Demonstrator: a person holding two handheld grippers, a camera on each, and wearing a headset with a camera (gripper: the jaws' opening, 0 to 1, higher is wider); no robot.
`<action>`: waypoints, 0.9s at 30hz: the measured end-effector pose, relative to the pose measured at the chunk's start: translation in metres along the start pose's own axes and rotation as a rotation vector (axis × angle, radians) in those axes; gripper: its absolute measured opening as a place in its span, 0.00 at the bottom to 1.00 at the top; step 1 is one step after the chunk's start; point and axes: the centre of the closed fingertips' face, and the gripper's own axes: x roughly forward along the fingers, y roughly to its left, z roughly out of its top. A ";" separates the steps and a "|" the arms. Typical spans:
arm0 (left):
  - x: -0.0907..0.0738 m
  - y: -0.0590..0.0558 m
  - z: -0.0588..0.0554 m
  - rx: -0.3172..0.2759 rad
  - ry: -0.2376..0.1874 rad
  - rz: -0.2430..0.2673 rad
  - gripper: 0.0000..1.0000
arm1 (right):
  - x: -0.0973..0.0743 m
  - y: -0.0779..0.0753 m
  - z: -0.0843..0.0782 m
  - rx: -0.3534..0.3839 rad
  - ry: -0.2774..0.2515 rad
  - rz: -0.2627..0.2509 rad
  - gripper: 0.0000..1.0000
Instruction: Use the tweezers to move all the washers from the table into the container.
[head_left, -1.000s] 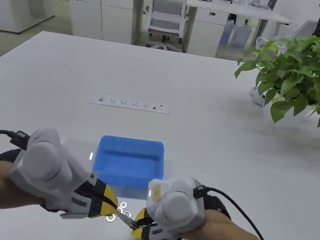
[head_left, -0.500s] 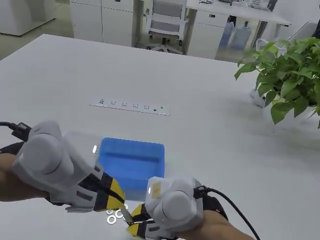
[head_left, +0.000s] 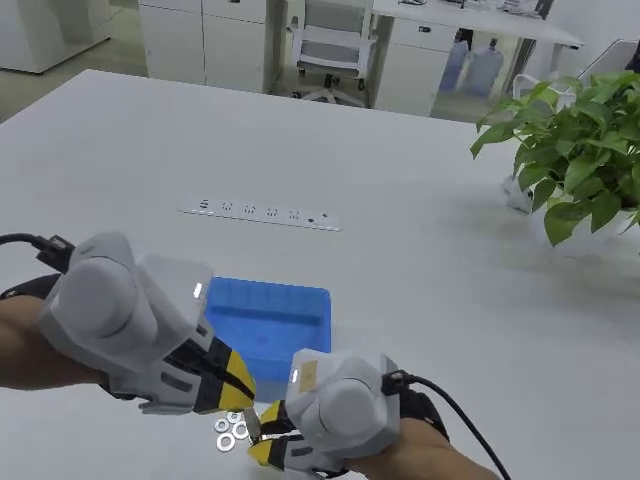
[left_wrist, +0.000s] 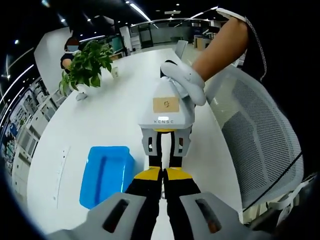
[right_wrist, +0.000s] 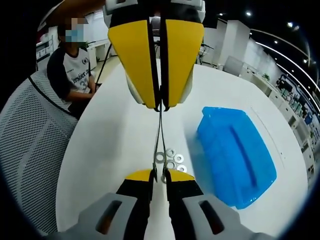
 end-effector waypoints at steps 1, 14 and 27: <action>0.000 0.000 0.000 0.001 0.001 0.002 0.05 | 0.000 0.000 0.000 0.001 -0.001 0.000 0.12; 0.004 0.006 0.000 -0.019 -0.018 0.004 0.05 | 0.006 -0.004 -0.001 0.017 -0.009 0.000 0.12; 0.016 0.008 -0.004 -0.077 -0.056 -0.028 0.06 | 0.007 -0.004 -0.003 0.046 -0.010 0.003 0.12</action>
